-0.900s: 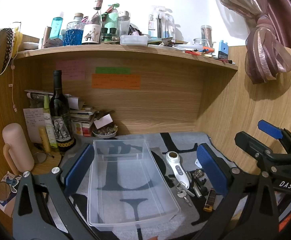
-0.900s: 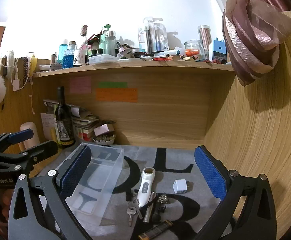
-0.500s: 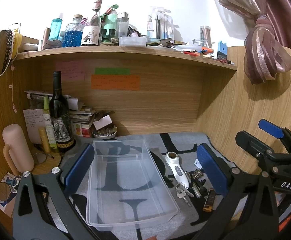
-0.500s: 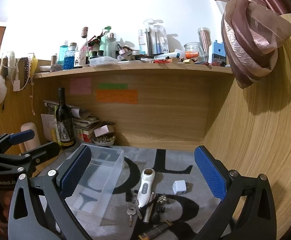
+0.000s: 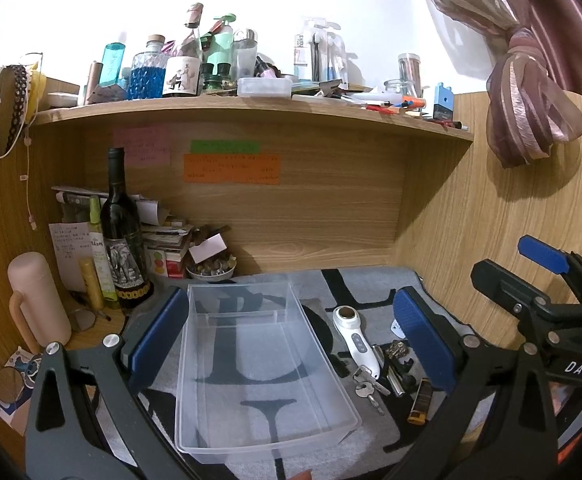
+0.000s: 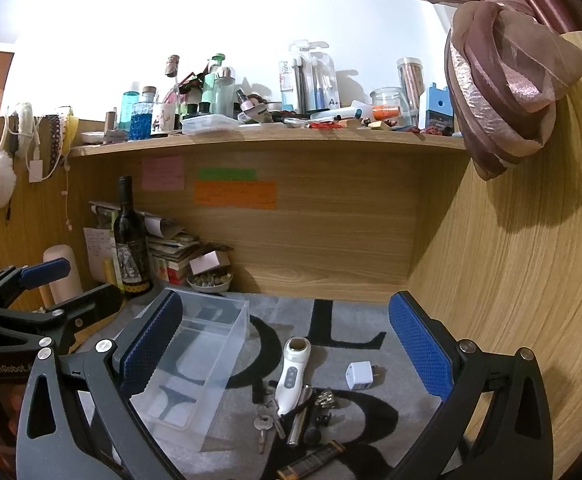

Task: Organize rigid objects

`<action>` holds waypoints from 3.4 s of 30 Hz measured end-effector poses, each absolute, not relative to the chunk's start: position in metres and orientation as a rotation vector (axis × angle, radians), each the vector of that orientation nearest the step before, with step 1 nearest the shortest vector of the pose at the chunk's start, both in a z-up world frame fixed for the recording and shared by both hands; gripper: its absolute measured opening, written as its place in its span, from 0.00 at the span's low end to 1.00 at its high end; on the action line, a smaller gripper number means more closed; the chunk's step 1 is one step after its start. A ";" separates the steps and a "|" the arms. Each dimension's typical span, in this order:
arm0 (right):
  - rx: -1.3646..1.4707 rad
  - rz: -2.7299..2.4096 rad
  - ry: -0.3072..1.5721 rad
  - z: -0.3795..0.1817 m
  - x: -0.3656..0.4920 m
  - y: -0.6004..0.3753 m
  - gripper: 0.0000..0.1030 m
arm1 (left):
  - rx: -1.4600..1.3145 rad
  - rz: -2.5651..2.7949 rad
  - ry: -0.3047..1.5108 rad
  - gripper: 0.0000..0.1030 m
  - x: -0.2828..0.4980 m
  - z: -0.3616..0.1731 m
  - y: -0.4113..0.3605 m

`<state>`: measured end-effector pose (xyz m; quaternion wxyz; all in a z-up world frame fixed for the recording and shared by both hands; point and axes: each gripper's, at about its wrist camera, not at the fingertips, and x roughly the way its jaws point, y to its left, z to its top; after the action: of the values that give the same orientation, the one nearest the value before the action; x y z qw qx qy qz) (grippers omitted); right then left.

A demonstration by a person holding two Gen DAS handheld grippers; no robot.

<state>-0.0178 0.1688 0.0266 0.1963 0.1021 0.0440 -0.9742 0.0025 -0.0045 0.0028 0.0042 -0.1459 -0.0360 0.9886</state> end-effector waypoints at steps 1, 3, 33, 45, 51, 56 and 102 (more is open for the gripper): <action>0.285 -2.728 0.123 0.027 -0.018 0.169 1.00 | -0.454 3.100 -0.110 1.00 0.003 0.002 -0.005; 0.286 -2.727 0.125 0.027 -0.018 0.168 1.00 | -0.453 3.099 -0.114 1.00 0.003 0.003 -0.005; 0.318 -2.710 0.139 0.019 -0.026 0.158 1.00 | -0.507 3.119 -0.076 1.00 -0.010 -0.006 -0.008; 0.488 -2.700 0.080 -0.001 -0.075 0.156 1.00 | -0.636 3.101 -0.156 0.85 -0.043 -0.029 -0.054; 0.620 -2.745 0.125 -0.021 -0.107 0.156 0.86 | -0.825 3.073 -0.248 0.64 -0.071 -0.049 -0.096; 0.729 -2.779 0.144 -0.039 -0.131 0.161 0.78 | -1.084 2.974 -0.317 0.38 -0.099 -0.075 -0.125; 1.076 -2.638 0.131 -0.081 -0.195 0.159 0.25 | -1.355 2.822 -0.287 0.10 -0.124 -0.117 -0.120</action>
<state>-0.1945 0.1593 -0.0808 0.1443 0.3733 0.0454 -0.9153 -0.1241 -0.1205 -0.1174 -0.0009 -0.4310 -0.0912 0.8977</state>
